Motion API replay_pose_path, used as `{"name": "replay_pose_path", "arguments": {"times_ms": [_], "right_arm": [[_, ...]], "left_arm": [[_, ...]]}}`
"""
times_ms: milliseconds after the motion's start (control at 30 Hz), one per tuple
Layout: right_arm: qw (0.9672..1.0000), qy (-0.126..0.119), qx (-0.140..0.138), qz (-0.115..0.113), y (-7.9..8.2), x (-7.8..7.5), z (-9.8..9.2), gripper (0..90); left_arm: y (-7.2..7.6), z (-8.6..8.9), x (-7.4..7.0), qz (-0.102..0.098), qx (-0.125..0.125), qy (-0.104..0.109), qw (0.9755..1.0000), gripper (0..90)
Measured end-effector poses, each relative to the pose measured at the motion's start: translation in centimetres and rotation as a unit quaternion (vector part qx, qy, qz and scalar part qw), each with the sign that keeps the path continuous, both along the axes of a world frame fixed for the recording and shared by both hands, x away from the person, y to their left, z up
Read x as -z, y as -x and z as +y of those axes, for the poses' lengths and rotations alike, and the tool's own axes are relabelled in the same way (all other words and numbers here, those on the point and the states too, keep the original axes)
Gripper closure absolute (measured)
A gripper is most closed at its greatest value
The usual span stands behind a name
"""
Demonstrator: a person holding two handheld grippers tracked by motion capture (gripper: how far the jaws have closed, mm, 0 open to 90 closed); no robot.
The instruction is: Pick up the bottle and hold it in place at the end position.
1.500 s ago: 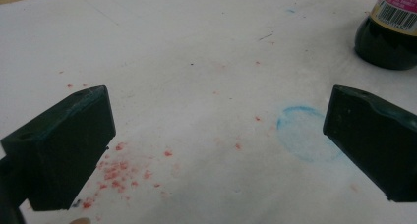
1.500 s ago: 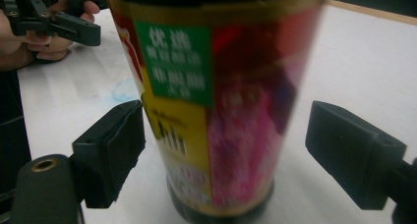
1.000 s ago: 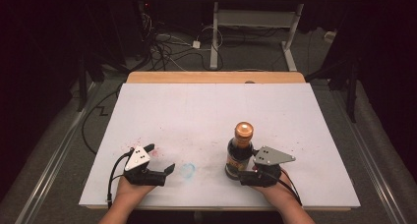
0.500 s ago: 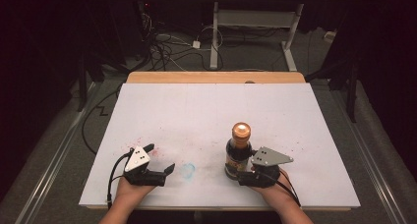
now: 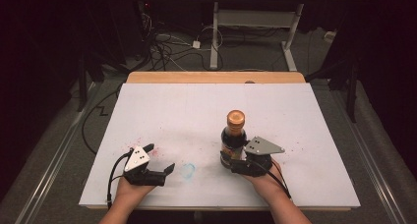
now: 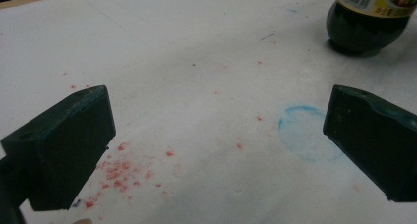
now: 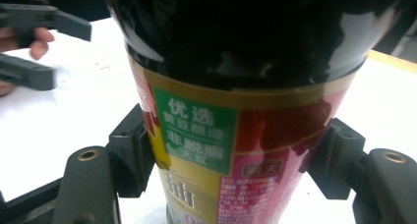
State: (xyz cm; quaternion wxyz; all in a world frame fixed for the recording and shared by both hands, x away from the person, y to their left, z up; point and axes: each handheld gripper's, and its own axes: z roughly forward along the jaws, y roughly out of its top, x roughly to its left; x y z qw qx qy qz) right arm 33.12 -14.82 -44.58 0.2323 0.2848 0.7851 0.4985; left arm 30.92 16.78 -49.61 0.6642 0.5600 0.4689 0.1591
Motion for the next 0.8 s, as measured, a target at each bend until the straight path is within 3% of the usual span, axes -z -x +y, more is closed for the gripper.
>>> {"name": "replay_pose_path", "arguments": {"times_ms": [200,500,800], "right_arm": [[0.9997,0.008,0.020,-0.005,-1.7,0.0,1.2,32.2],[0.9982,-0.003,0.057,-0.018,-5.3,-0.7,2.8,32.1],[0.9962,-0.002,0.085,-0.015,-8.2,-0.3,4.3,32.1]], "left_arm": [[0.0,0.0,0.0,-0.002,0.001,-0.002,1.0000,0.0],[0.0,0.0,0.0,0.000,0.002,0.000,1.0000,0.0],[0.0,0.1,0.0,-0.001,0.002,0.002,1.0000,0.0]]}}
